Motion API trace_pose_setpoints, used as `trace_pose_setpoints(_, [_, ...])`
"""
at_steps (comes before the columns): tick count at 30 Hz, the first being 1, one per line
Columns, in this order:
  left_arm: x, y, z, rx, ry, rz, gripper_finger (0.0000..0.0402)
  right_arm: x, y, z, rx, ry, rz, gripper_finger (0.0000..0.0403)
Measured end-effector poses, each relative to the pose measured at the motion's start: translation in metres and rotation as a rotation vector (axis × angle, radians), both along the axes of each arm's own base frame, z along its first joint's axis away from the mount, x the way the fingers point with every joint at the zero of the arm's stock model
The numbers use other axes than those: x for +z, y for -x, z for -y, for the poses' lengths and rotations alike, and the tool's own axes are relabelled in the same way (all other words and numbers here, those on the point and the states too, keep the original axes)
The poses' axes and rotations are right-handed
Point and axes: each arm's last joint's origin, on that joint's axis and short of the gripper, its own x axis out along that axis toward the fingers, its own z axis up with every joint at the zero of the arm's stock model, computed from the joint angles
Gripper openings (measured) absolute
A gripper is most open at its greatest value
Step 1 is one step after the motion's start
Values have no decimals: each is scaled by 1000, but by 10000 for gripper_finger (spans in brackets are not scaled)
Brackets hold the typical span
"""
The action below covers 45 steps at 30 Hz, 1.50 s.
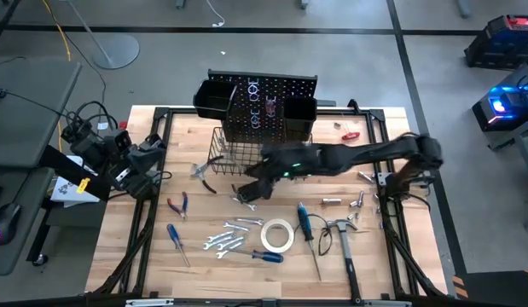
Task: Hang tools onto peg board
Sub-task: Hang the wrench on the peg board
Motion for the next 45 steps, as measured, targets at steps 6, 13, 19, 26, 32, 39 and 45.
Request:
trace_pose_setpoints(6, [-1, 0, -1, 40, 20, -19, 0, -25, -10, 8, -28, -38, 23, 0])
trace_pose_setpoints(13, [-1, 0, -2, 66, 29, -29, 0, -51, -35, 25, -14, -68, -4, 0])
trace_pose_setpoints(19, [-1, 0, -3, 96, 35, -44, 0, -54, -33, 44, -35, -56, -47, 0])
trace_pose_setpoints(26, [-2, -1, -3, 108, 40, -51, 0, -55, -33, 47, -30, -50, -47, 0])
trace_pose_setpoints(32, [-2, -1, -3, 116, 34, -56, 0, -61, -40, 48, -42, -59, -22, 0])
trace_pose_setpoints(39, [-2, -1, -4, 128, 40, -62, 0, -66, -41, 45, -52, -49, -42, 0])
trace_pose_setpoints(45, [-2, -1, -4, 136, 42, -67, 0, -72, -45, 47, -64, -39, -50, 0])
